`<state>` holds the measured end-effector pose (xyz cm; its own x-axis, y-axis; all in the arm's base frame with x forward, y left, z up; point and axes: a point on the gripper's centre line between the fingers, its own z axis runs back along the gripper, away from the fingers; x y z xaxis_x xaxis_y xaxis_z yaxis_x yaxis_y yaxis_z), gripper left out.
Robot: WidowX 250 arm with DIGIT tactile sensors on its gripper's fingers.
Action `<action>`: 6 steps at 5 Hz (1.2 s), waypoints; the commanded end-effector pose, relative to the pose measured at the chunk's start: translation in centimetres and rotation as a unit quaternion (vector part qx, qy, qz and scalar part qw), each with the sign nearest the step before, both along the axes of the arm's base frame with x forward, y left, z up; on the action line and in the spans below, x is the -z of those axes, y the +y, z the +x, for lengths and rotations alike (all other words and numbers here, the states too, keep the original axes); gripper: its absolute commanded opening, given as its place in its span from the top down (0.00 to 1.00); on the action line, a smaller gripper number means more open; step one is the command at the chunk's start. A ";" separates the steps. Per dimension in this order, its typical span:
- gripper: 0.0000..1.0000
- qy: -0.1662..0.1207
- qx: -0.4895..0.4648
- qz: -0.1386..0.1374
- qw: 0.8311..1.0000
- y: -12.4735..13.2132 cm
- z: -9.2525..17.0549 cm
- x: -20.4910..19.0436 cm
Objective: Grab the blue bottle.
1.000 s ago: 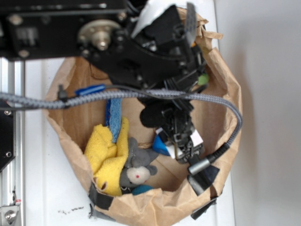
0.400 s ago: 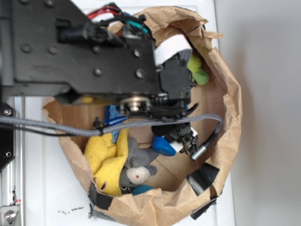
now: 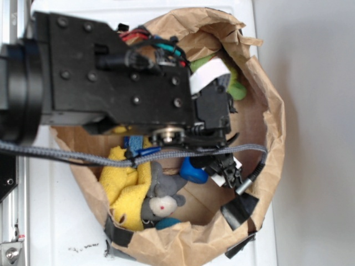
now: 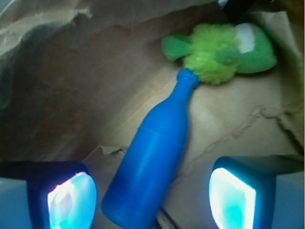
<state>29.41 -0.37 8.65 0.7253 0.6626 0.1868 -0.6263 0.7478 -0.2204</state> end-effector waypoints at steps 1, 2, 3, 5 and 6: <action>0.00 0.013 0.008 0.008 1.000 0.2 0.7 3.2; 0.00 0.007 0.038 0.022 0.999 -0.8 0.9 5.0; 0.21 -0.005 0.040 0.025 0.999 -0.8 0.8 5.2; 1.00 -0.052 0.075 -0.004 0.996 0.6 0.5 -1.9; 1.00 -0.033 0.149 -0.016 0.988 2.1 -0.1 -6.8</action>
